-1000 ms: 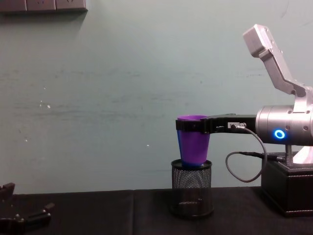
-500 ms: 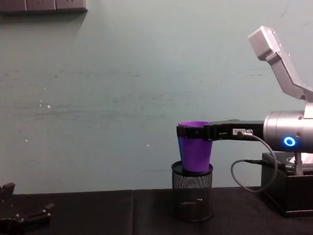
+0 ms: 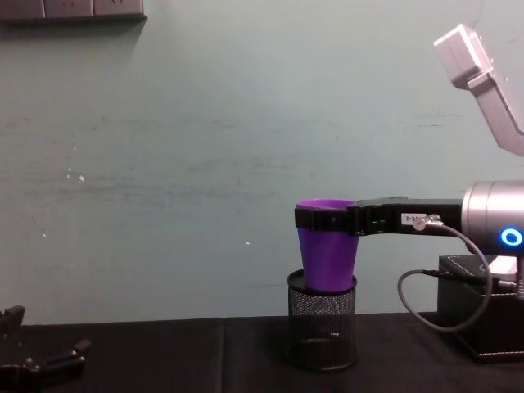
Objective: Pick up one cup with a gripper and tap it against the other cup.
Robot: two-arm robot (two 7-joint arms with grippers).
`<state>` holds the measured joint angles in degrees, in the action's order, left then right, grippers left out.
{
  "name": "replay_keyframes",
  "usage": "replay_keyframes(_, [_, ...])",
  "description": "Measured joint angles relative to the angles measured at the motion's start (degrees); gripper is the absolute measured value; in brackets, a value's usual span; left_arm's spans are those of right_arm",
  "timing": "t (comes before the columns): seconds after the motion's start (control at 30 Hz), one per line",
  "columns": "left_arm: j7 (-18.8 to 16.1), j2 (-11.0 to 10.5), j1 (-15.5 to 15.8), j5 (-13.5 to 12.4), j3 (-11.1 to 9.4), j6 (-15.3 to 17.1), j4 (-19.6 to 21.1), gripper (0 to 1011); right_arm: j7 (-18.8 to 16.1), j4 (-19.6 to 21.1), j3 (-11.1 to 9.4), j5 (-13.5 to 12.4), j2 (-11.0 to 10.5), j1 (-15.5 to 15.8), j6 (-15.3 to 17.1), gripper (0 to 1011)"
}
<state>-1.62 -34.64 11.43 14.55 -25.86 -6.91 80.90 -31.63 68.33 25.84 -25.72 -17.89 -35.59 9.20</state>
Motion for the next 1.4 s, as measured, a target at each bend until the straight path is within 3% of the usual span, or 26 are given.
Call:
replay_keyframes(0.17, [0.00, 0.00, 0.00, 0.00, 0.00, 0.00, 0.00, 1000, 0.09, 4.58, 0.35, -0.64, -2.18, 2.31, 0.73, 743])
replay_keyframes(0.33, [0.00, 0.00, 0.00, 0.00, 0.00, 0.00, 0.00, 1000, 0.10, 9.74, 0.76, -1.20, -5.67, 5.99, 0.66, 743])
replay_keyframes(0.57, [0.00, 0.00, 0.00, 0.00, 0.00, 0.00, 0.00, 1000, -0.11, 11.57, 1.24, -1.30, -7.90, 9.20, -2.19, 742])
replay_keyframes(0.77, [0.00, 0.00, 0.00, 0.00, 0.00, 0.00, 0.00, 1000, -1.47, 9.86, 2.09, -0.50, -8.54, 11.01, -6.69, 742])
replay_keyframes(1.0, [0.00, 0.00, 0.00, 0.00, 0.00, 0.00, 0.00, 1000, -3.23, 5.26, 3.18, 1.32, -7.63, 11.42, -11.86, 742])
replay_keyframes(1.4, [0.00, 0.00, 0.00, 0.00, 0.00, 0.00, 0.00, 1000, -5.54, -0.31, 3.44, 1.36, -5.52, 11.10, -14.18, 743])
